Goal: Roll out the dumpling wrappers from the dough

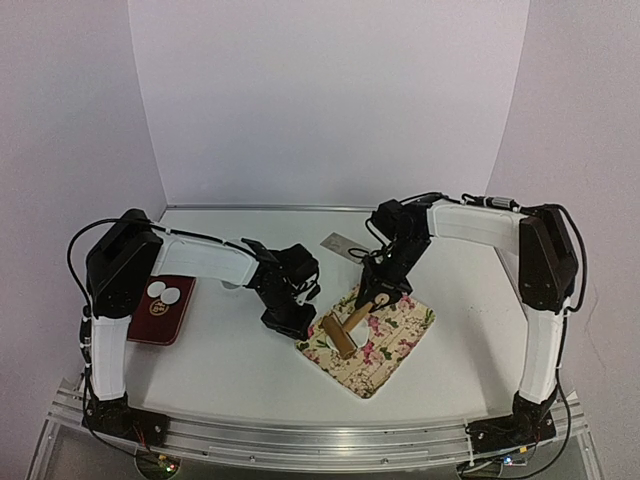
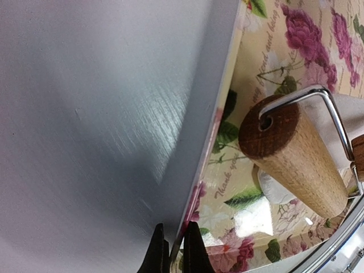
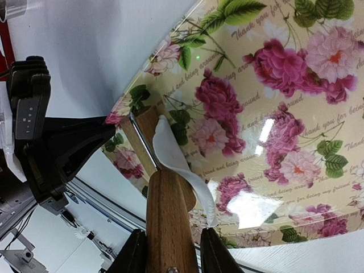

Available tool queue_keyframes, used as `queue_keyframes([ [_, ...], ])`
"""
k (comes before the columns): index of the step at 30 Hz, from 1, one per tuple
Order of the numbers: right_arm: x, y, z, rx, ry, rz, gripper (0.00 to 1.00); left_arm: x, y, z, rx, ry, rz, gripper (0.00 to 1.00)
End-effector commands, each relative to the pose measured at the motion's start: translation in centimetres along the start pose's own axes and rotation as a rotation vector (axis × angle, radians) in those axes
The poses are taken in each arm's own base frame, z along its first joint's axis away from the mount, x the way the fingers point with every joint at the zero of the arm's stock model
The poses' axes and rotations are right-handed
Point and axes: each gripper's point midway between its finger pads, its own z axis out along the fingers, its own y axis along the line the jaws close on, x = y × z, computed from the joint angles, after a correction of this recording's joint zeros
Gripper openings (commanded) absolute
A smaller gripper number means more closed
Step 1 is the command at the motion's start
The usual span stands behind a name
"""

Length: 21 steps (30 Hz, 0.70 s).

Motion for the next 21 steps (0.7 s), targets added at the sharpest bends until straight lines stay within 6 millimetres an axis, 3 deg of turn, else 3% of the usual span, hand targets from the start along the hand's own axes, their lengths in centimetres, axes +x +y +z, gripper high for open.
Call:
queue_keyframes([
  [1,2.5,-17.0,3.1,0.657,0.088,0.113,0.0,4.0,5.6,2.5,-0.209,0.096,-0.137,0.0],
  [9,1.6,-20.8,0.6,0.643,0.079,0.175,0.0,5.3,7.7,2.2,-0.25,0.113,-0.187,0.0],
  [21,1.7,-23.8,-0.5,0.647,0.088,0.199,0.0,5.1,9.4,1.9,-0.28,0.118,-0.228,0.0],
])
